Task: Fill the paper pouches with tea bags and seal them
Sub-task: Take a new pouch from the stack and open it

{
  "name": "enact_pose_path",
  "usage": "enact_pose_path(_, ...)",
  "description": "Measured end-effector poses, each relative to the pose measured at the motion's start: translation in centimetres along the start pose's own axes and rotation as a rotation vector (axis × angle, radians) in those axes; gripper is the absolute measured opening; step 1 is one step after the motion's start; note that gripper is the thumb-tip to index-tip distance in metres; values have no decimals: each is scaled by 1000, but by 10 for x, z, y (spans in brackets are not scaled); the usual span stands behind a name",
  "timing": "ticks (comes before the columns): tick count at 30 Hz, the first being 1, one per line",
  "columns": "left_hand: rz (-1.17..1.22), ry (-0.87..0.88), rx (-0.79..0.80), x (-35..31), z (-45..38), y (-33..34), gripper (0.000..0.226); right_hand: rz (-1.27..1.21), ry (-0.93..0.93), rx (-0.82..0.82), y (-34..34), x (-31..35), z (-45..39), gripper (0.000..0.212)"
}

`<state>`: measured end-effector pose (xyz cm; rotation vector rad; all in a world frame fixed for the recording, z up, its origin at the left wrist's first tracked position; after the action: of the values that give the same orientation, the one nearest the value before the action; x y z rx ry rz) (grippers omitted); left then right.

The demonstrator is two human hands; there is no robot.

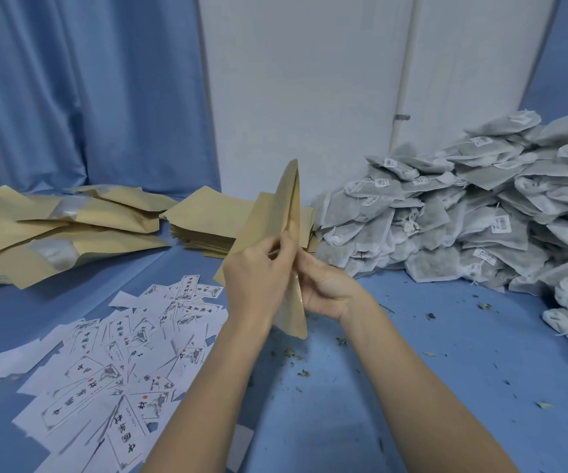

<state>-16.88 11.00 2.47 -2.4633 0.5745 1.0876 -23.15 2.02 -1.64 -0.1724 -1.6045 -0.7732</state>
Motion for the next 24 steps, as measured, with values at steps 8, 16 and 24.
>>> enact_pose_path(8, -479, 57, 298, -5, 4, 15, 22, 710, -443, -339, 1, 12, 18, 19)
enact_pose_path(16, -568, 97, 369, -23, 12, 37, 12, 890, -530, -558, -13, 12, 32, 46)
enact_pose_path(24, -560, 91, 392, -30, 12, 44, 11, 697, -473, -447, -14, 23, 41, 33)
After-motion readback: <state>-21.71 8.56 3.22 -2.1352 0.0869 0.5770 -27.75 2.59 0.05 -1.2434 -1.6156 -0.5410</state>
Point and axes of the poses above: each hand's wrist, its own z-axis away from the middle knuckle, its own y-axis out of the palm, x = y × z, the point moved 2 cm from there along -z, towards the middle knuckle, and after that the axes turned 9 degrees about z, right-handed, at the moved point
